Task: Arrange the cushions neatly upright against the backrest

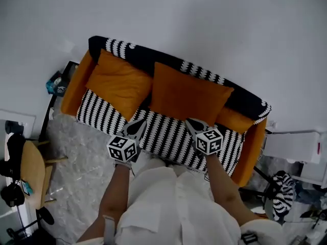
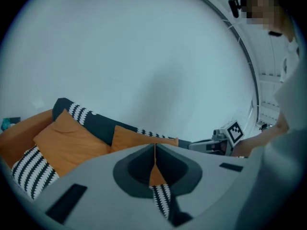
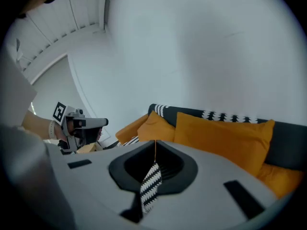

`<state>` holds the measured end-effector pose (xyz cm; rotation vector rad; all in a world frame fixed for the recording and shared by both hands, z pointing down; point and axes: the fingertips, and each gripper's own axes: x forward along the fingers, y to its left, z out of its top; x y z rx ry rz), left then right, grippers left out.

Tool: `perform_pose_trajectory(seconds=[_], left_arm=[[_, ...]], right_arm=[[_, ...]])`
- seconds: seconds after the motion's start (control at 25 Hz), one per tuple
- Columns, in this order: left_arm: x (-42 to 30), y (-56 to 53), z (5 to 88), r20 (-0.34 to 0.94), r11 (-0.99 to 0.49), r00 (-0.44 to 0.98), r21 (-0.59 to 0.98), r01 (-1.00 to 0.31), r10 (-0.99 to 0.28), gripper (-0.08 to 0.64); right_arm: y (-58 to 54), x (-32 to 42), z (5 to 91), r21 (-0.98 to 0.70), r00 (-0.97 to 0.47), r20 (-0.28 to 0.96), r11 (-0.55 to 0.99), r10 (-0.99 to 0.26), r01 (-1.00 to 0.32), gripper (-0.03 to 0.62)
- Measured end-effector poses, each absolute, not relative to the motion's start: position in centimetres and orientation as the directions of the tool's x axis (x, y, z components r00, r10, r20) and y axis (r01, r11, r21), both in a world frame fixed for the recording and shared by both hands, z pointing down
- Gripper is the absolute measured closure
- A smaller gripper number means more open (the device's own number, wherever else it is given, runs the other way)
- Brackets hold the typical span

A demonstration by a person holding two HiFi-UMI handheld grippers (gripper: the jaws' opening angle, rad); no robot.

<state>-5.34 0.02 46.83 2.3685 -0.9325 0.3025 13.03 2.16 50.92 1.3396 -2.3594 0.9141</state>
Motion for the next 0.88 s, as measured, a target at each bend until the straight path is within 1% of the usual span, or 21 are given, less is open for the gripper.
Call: perform_pose_trajectory(seconds=[0.16, 0.28, 0.4, 0.52, 0.64, 0.76, 0.88], left_arm=[[-9.1, 0.4, 45.9, 0.389, -0.555, 0.689, 0.41, -0.724, -0.611, 0.543], [-12.2, -0.4, 46.5, 0.386, -0.516, 0.66, 0.417, -0.748, -0.645, 0.543], [-15.0, -2.9, 47.6, 0.38, -0.499, 0.656, 0.437, -0.749, -0.652, 0.543], [-18.2, -6.7, 49.2, 0.387, -0.515, 0.685, 0.459, -0.724, -0.618, 0.543], [-21.4, -10.8, 50.8, 0.405, -0.542, 0.727, 0.488, -0.684, -0.554, 0.543], [-24.5, -16.2, 51.4, 0.418, -0.601, 0.765, 0.473, -0.644, -0.49, 0.543], [-27.5, -20.5, 51.6, 0.425, -0.647, 0.785, 0.45, -0.615, -0.451, 0.542]], right_arm=[[0.9, 10.0, 50.3, -0.362, -0.61, 0.506, 0.491, -0.61, -0.792, 0.577], [-0.6, 7.1, 50.2, -0.356, -0.636, 0.503, 0.531, -0.585, -0.769, 0.577], [-3.2, 3.8, 50.4, -0.35, -0.648, 0.509, 0.552, -0.567, -0.757, 0.574], [-7.0, -0.1, 51.6, -0.336, -0.632, 0.537, 0.546, -0.558, -0.767, 0.551], [-11.2, -3.7, 53.2, -0.328, -0.593, 0.583, 0.507, -0.555, -0.797, 0.549], [-16.5, -7.6, 55.0, -0.329, -0.562, 0.619, 0.469, -0.548, -0.82, 0.538], [-21.0, -11.3, 57.1, -0.305, -0.542, 0.669, 0.477, -0.509, -0.824, 0.517]])
